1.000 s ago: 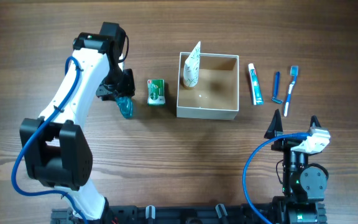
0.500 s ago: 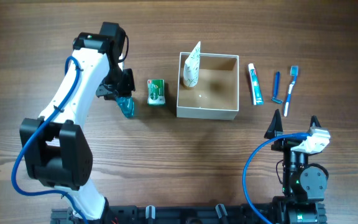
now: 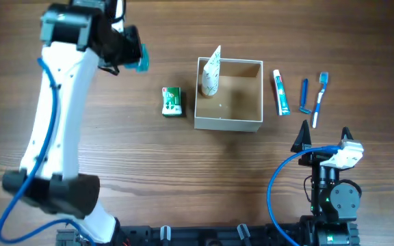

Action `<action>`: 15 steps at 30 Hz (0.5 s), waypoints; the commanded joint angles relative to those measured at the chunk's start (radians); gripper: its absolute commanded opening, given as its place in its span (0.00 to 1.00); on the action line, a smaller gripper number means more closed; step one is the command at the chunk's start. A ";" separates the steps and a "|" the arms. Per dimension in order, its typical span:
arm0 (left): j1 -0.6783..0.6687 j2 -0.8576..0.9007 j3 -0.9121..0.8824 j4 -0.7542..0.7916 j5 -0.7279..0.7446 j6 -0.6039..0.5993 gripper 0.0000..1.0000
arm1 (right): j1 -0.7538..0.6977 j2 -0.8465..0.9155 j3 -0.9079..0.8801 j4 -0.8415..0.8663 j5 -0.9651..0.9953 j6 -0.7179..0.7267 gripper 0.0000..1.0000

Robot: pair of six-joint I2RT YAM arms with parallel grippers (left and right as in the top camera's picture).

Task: Pack container
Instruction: 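Lift and carry the mouthwash bottle over the white box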

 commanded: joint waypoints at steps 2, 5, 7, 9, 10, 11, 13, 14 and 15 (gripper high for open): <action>-0.113 -0.106 0.114 0.018 0.031 0.002 0.07 | -0.002 -0.011 -0.002 0.001 -0.005 0.018 1.00; -0.209 -0.120 0.114 0.025 0.031 0.000 0.07 | -0.002 -0.011 -0.002 0.001 -0.005 0.018 1.00; -0.278 -0.120 0.114 0.025 0.031 -0.014 0.07 | -0.002 -0.011 -0.002 0.001 -0.005 0.018 1.00; -0.330 -0.120 0.114 0.025 0.031 -0.026 0.07 | -0.002 -0.011 -0.002 0.001 -0.005 0.018 1.00; -0.363 -0.120 0.114 0.024 0.031 -0.032 0.06 | -0.002 -0.011 -0.002 0.001 -0.005 0.017 1.00; -0.380 -0.120 0.114 0.024 0.031 -0.034 0.06 | -0.002 -0.011 -0.002 0.001 -0.005 0.018 1.00; -0.420 -0.120 0.114 0.024 0.031 -0.066 0.06 | -0.002 -0.011 -0.002 0.001 -0.005 0.018 1.00; -0.429 -0.120 0.114 0.022 0.031 -0.082 0.06 | -0.002 -0.011 -0.002 0.001 -0.005 0.018 1.00; -0.443 -0.120 0.114 0.017 0.031 -0.097 0.06 | -0.002 -0.011 -0.002 0.001 -0.005 0.018 1.00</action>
